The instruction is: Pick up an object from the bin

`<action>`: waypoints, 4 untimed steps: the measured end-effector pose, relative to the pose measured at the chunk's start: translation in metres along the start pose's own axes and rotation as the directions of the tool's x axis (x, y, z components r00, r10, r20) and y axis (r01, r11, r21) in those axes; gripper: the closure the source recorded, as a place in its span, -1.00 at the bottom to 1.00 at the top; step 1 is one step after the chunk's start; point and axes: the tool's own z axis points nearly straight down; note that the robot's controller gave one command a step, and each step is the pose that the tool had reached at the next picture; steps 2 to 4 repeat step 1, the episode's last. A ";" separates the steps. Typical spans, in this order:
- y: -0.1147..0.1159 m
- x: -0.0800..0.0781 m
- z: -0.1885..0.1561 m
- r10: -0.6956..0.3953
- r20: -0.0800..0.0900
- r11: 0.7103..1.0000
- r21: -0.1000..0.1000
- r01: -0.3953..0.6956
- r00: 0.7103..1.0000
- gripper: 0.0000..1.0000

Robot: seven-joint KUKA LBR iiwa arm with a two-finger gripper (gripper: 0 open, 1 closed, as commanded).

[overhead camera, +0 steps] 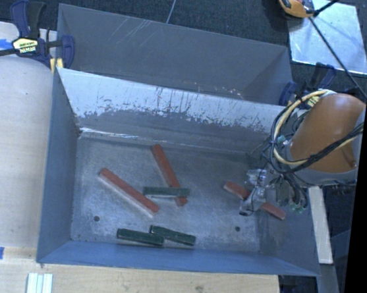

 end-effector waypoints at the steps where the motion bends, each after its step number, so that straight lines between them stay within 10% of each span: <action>1: 0.001 -0.024 -0.140 -0.192 0.008 0.981 0.003 0.192 0.981 1.00; 4: 0.001 -0.024 -0.140 -0.192 0.008 0.981 0.003 0.192 0.981 1.00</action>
Offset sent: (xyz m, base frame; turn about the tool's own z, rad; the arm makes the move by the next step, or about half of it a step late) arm 0.0000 0.0000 0.0000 0.0000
